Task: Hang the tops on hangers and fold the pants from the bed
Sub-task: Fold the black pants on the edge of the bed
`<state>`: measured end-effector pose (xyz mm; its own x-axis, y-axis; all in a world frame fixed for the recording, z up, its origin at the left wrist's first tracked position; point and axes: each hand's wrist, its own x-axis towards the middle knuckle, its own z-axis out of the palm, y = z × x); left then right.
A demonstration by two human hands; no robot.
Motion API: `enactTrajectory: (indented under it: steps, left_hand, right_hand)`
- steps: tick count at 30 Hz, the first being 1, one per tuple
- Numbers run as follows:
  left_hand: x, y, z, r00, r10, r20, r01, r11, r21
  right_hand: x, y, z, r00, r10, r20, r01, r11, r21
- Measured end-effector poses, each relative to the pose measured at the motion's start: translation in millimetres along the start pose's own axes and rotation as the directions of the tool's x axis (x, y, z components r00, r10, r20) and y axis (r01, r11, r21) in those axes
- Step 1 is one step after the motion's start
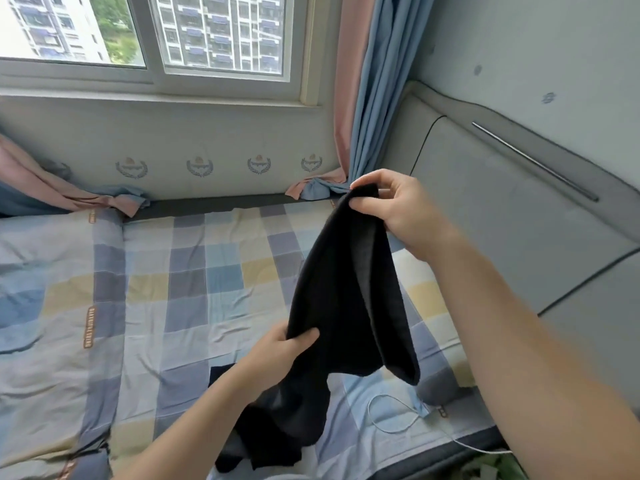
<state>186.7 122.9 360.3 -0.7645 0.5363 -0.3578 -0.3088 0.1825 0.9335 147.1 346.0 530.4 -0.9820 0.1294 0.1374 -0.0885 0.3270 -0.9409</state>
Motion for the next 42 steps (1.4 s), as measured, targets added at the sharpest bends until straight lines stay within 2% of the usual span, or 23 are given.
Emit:
enactTrajectory:
  steps: [3,7,13,17,19,24,28,31,34,37,42]
  left_hand:
    - [-11,9,-3,0.999,-0.037,0.018,0.039,0.986,-0.163]
    - [-19,33,-13,0.992,-0.071,-0.1,0.026,0.92,-0.391]
    - [-25,71,-33,0.923,-0.108,-0.368,-0.089,0.873,-0.479]
    - [-31,91,-35,0.922,-0.085,-0.377,-0.138,0.839,-0.527]
    - [-33,97,-32,0.92,-0.101,-0.379,-0.138,0.821,-0.554]
    - [-36,117,-33,0.906,-0.131,-0.402,-0.161,0.773,-0.614]
    - [-31,116,-49,0.881,-0.054,-0.47,-0.251,0.79,-0.56]
    - [-26,96,-64,0.895,0.036,-0.445,-0.253,0.863,-0.438]
    - [-27,65,-68,0.929,0.054,-0.365,-0.168,0.943,-0.288]
    - [-27,28,-58,0.966,-0.003,-0.26,-0.059,0.972,-0.228]
    - [-32,-39,-28,0.981,-0.158,-0.11,0.153,0.987,-0.05]
  right_hand:
    - [-1,23,5,0.99,0.094,-0.105,-0.094,0.996,0.001]
    - [-23,44,23,0.981,0.174,-0.082,-0.173,0.985,0.026]
    - [-81,80,83,0.971,0.207,0.121,-0.228,0.954,0.194]
    - [-109,107,127,0.907,0.24,0.347,-0.347,0.892,0.289]
    - [-117,115,143,0.845,0.269,0.463,-0.393,0.898,0.197]
    - [-112,141,156,0.802,0.436,0.407,-0.44,0.894,-0.09]
    - [-115,155,149,0.833,0.438,0.338,-0.421,0.898,-0.127]
    - [-117,152,142,0.859,0.431,0.276,-0.443,0.896,-0.02]
    - [-111,139,131,0.91,0.371,0.188,-0.398,0.907,0.137]
    - [-98,116,122,0.942,0.31,0.126,-0.334,0.895,0.295]
    - [-81,97,116,0.96,0.272,0.062,-0.277,0.908,0.314]
